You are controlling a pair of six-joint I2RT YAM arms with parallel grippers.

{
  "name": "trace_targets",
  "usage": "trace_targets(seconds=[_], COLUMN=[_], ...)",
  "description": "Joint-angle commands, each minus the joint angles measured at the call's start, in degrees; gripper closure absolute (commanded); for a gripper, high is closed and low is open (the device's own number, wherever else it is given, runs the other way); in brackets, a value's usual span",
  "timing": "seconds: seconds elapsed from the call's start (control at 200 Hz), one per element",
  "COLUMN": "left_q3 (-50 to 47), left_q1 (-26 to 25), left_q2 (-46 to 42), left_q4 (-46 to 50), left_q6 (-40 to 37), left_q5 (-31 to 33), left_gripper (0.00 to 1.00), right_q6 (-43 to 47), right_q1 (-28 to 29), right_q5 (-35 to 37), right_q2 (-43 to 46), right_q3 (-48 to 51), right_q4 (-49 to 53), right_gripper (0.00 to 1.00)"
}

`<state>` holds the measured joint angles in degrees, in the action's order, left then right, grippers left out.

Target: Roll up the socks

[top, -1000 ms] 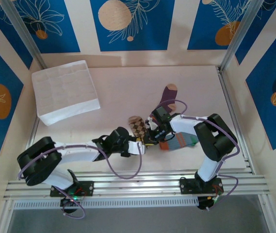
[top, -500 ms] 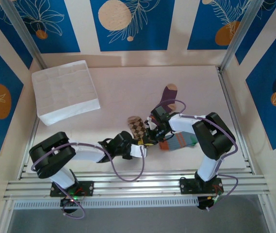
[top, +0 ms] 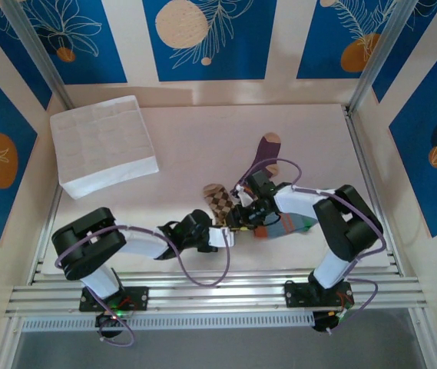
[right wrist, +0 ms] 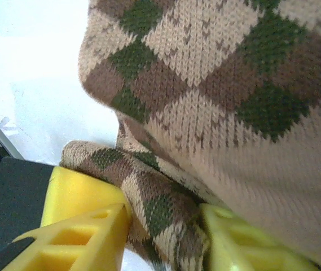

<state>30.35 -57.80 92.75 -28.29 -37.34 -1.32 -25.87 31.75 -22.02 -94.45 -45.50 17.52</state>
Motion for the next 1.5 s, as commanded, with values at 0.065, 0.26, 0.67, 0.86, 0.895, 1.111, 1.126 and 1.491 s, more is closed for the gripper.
trace_targets(seconds=[0.065, 0.26, 0.67, 0.86, 0.895, 1.111, 1.126, 1.491], left_q3=[2.3, 6.6, 15.7, 16.6, 16.7, 16.8, 16.9, 13.0], left_q1=[3.0, 7.5, 14.8, 18.0, 18.5, 20.4, 20.4, 20.5], left_q2=[-0.2, -0.4, 8.4, 11.2, 11.9, 13.9, 14.1, 9.8], left_q4=[14.6, 21.4, 28.8, 27.5, 27.4, 25.4, 25.4, 19.2], left_q6=[6.9, 12.5, 21.1, 27.6, 28.9, 35.9, 36.2, 35.5], left_q5=[-15.0, -28.2, -42.0, -42.9, -43.1, -43.0, -43.1, -41.2], left_gripper=[1.00, 1.00, 1.00, 1.00, 1.00, 1.00, 1.00, 0.82], right_q6=[0.9, 0.2, 0.1, 0.2, 0.2, 0.6, 0.7, -0.4], right_q1=[-3.3, -5.5, -1.1, -0.3, -0.3, 0.4, 0.4, 2.0], right_q5=[0.1, -0.6, -3.8, -2.6, -2.4, 0.0, 0.1, 6.3], right_q2=[7.4, 10.7, 7.5, 5.6, 5.4, 5.2, 5.1, 1.1], right_q3=[4.6, 7.3, 9.6, 10.4, 10.5, 10.4, 10.3, 5.8], right_q4=[-0.5, -4.1, -12.1, -12.5, -12.4, -11.3, -11.2, -3.6], right_gripper=[0.58, 0.58, 0.57, 0.57, 0.57, 0.62, 0.63, 0.99])
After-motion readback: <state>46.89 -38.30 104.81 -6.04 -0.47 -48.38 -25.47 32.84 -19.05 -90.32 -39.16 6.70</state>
